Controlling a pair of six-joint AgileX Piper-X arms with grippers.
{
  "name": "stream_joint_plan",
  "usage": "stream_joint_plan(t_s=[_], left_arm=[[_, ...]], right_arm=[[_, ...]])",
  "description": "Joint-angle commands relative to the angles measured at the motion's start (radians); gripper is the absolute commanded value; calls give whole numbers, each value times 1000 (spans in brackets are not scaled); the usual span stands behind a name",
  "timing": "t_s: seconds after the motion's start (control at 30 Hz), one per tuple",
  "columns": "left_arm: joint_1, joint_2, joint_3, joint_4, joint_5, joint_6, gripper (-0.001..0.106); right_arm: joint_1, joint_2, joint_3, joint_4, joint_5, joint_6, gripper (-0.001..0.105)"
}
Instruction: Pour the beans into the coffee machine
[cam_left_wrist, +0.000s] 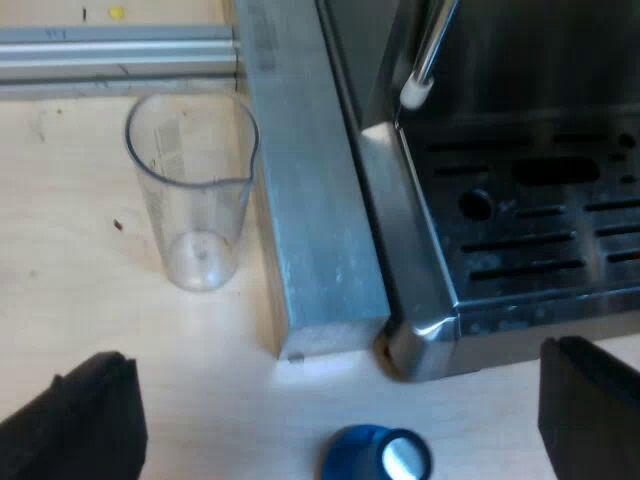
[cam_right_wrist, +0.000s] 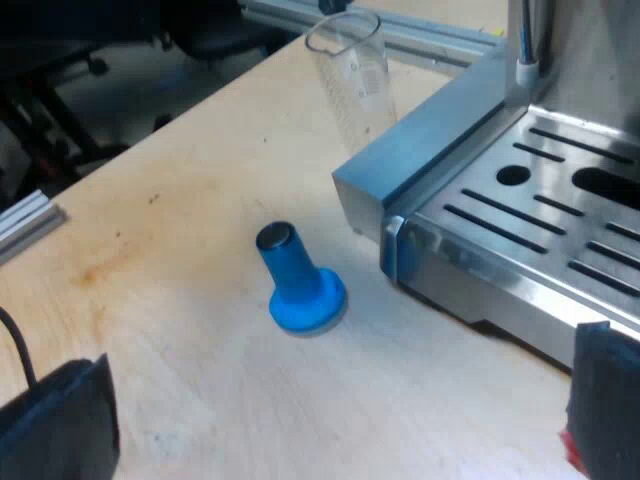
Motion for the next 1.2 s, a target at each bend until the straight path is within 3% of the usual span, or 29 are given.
stream_joint_plan(t_s=[0.03, 0.27, 0.37, 0.5, 0.63, 0.87, 0.93, 1.2], left_arm=[[-24, -6, -48, 34, -3, -3, 82], [-111, -6, -191, 124, -3, -3, 82], [-113, -6, -236, 136, -3, -3, 82], [-113, -6, -305, 134, -3, -3, 82], [-113, -6, -370, 141, -3, -3, 82], [-113, -14, -463, 165, -3, -3, 82], [-113, -22, -475, 165, -3, -3, 82], [-113, -77, -475, 203, -3, -3, 82]], right_arm=[[-1, -37, -45, 118, -10, 5, 92], [-1, -86, -180, 385, -10, 5, 92], [-4, -104, -291, 522, -10, -7, 92], [-4, -106, -407, 661, 105, -18, 92], [-57, -106, -497, 769, 112, -18, 92], [-245, -108, -616, 914, 25, -20, 92], [-370, -108, -662, 983, -18, -43, 92], [-716, -144, -683, 1134, -74, -80, 92]])
